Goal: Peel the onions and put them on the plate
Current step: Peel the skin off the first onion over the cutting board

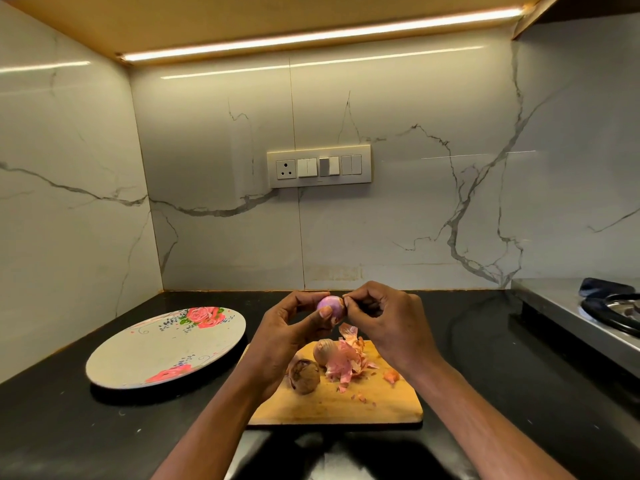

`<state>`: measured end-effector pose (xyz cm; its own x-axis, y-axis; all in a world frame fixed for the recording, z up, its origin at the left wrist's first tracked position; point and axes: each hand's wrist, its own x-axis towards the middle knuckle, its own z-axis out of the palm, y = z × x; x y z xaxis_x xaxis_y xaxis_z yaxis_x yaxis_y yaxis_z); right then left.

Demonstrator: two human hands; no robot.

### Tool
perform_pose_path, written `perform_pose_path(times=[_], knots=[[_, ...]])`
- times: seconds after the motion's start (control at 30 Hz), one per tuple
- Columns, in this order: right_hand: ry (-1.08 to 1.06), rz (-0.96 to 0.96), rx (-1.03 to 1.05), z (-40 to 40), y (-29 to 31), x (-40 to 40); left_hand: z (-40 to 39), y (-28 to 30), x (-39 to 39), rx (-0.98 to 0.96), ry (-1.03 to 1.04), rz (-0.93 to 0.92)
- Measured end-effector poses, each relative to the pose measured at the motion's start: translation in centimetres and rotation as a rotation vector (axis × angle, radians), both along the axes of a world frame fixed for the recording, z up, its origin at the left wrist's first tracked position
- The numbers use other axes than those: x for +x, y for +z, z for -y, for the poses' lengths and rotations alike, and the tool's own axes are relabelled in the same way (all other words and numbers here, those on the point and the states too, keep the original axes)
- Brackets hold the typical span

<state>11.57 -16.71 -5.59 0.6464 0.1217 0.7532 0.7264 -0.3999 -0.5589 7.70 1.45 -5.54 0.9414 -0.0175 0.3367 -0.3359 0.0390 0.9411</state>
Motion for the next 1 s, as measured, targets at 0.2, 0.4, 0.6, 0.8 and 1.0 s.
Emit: perform_pose_path(times=[0.2,0.4,0.6,0.8,1.0], knots=[[0.059,-0.005,-0.043,0.0,0.4,-0.4,-0.1,0.0,0.1,-0.035,0.055,-0.004],[0.075,0.038,-0.014,-0.2,0.5,-0.6,0.0,-0.1,0.2,0.002,0.081,0.012],[0.025,0.056,-0.012,-0.4,0.5,-0.8,0.0,-0.2,0.3,0.029,0.104,0.033],[-0.001,0.064,-0.034,-0.3,0.6,-0.6,0.0,-0.2,0.2,0.034,0.06,0.032],[-0.08,0.002,0.077,1.1,0.7,0.4,0.2,0.0,-0.1,0.016,-0.025,0.01]])
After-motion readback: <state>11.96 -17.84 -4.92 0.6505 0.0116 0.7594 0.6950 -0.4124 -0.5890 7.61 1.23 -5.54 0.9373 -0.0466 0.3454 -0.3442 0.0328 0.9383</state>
